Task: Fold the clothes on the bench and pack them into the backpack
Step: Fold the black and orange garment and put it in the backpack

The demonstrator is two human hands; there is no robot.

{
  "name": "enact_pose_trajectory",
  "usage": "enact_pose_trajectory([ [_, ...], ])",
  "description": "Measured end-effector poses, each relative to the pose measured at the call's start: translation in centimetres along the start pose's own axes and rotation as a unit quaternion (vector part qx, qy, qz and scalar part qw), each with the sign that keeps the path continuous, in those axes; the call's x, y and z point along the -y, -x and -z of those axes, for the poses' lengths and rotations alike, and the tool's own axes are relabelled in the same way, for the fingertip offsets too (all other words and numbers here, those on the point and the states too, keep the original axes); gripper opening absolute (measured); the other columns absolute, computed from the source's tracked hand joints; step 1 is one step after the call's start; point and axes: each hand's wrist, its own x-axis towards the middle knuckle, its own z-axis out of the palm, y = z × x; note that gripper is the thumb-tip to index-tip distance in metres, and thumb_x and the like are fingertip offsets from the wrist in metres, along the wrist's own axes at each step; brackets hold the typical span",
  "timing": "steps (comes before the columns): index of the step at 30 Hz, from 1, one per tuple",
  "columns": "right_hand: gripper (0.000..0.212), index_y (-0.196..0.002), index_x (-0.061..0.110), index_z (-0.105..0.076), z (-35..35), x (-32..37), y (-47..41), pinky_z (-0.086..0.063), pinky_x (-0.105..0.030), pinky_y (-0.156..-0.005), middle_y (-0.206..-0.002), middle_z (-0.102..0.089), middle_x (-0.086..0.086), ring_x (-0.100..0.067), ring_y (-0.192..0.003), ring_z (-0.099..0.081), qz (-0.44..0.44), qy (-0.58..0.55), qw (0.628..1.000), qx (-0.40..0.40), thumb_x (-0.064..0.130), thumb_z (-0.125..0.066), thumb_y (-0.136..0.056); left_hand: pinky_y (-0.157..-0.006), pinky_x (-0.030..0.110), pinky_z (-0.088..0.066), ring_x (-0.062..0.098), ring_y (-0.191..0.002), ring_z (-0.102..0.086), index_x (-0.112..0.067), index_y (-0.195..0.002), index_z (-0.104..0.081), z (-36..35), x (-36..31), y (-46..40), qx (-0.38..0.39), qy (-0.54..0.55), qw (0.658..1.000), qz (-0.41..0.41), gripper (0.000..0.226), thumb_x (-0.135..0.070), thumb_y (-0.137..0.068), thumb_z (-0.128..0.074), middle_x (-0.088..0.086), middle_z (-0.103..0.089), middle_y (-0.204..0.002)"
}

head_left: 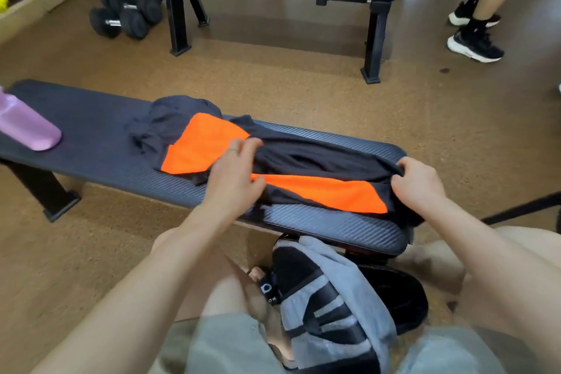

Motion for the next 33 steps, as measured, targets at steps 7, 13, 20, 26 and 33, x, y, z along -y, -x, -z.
enact_pose_trajectory([
  [7, 0.036, -0.121, 0.014, -0.05, -0.1, -1.8, 0.9, -0.045, -0.045, -0.087, -0.116, -0.053, -0.017, -0.039, -0.11, -0.052, 0.059, 0.234, 0.97, -0.037, 0.017, -0.059, -0.086, -0.101, 0.049, -0.039, 0.038, -0.123, -0.049, -0.018, -0.13, -0.05, -0.5, 5.8, -1.5, 0.093, -0.152, 0.969, 0.169, 0.055, -0.04, -0.082, -0.068, 0.016, -0.058, -0.127],
  [13, 0.067, -0.146, 0.02, -0.044, -1.8, 3.3, 2.9, -0.039, -0.043, -0.105, -0.138, -0.051, -0.01, -0.032, -0.128, -0.045, 0.214, 0.004, 0.977, 0.002, 0.014, -0.062, -0.082, -0.068, 0.043, -0.042, 0.034, -0.082, -0.055, -0.019, -0.086, -0.041, -0.5, 2.0, -1.0, 0.089, -0.025, 0.994, 0.053, 0.021, -0.028, -0.096, -0.058, 0.006, -0.059, -0.084],
  [20, 0.097, -0.157, 0.032, -0.023, -4.0, 8.7, 5.4, -0.041, -0.043, -0.11, -0.149, -0.051, -0.003, -0.022, -0.139, -0.043, 0.292, -0.131, 0.932, 0.17, 0.04, -0.073, -0.075, -0.053, 0.031, -0.023, 0.011, -0.052, -0.032, -0.021, -0.067, -0.032, 1.0, -4.9, 0.0, 0.143, 0.124, 0.978, -0.085, 0.044, -0.032, -0.101, -0.057, -0.005, -0.033, -0.058],
  [26, 0.01, -0.093, 0.028, -0.061, -3.4, 8.5, 6.1, -0.04, -0.022, -0.064, -0.076, -0.063, 0.011, 0.001, -0.07, -0.056, 0.233, -0.215, 0.936, 0.152, 0.019, -0.058, -0.094, -0.055, 0.024, -0.032, 0.005, -0.055, -0.041, -0.027, -0.067, -0.04, 2.3, -7.3, 0.8, 0.141, 0.19, 0.969, -0.067, 0.037, -0.031, -0.097, -0.062, -0.01, -0.044, -0.058],
  [33, 0.014, -0.088, 0.011, -0.059, 1.3, 8.6, 5.9, -0.036, -0.031, -0.064, -0.073, -0.055, 0.004, -0.013, -0.07, -0.05, 0.175, -0.322, 0.929, 0.042, 0.009, -0.046, -0.092, -0.1, 0.035, -0.043, 0.012, -0.113, -0.049, -0.045, -0.148, -0.025, 1.9, -4.0, 1.8, 0.233, 0.074, 0.969, 0.036, 0.102, -0.065, -0.064, -0.08, -0.007, -0.037, -0.132],
])
